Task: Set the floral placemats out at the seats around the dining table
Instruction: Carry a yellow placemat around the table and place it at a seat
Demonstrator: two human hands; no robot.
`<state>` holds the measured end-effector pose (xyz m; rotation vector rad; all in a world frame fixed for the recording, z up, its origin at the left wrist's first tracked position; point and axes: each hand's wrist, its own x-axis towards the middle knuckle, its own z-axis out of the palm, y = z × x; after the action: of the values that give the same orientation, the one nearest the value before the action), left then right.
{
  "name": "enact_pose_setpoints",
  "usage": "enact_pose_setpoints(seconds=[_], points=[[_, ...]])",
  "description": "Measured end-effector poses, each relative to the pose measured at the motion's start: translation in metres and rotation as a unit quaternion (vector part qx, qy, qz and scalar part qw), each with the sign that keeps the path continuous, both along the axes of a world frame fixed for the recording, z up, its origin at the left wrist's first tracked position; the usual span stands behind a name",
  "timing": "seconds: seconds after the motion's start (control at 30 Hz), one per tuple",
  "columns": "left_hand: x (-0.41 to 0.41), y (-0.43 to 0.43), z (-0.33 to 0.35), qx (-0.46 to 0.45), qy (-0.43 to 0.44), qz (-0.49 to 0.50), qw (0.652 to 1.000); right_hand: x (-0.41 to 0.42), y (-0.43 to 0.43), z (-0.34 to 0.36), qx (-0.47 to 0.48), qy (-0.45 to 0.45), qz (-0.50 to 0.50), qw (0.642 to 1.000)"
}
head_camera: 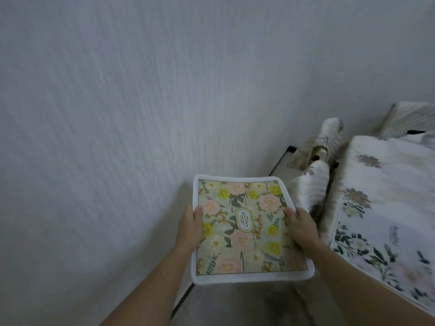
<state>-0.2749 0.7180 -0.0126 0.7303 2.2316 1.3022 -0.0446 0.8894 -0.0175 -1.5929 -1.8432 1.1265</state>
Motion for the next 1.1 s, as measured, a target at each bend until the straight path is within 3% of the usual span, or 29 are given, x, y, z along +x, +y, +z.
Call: enact_pose_setpoints(seconds=[0.4, 0.67, 1.1], points=[[-0.052, 0.180, 0.011, 0.006, 0.007, -0.129, 0.992, -0.015, 0.120, -0.002, 0.022, 0.022, -0.128, 0.991], [-0.082, 0.360, 0.007, -0.018, 0.027, -0.188, 0.982, -0.032, 0.260, -0.010, 0.017, 0.044, -0.189, 0.981], [-0.057, 0.555, 0.003, -0.033, 0.039, -0.298, 0.953, -0.003, 0.391, -0.011, 0.027, -0.001, -0.288, 0.957]])
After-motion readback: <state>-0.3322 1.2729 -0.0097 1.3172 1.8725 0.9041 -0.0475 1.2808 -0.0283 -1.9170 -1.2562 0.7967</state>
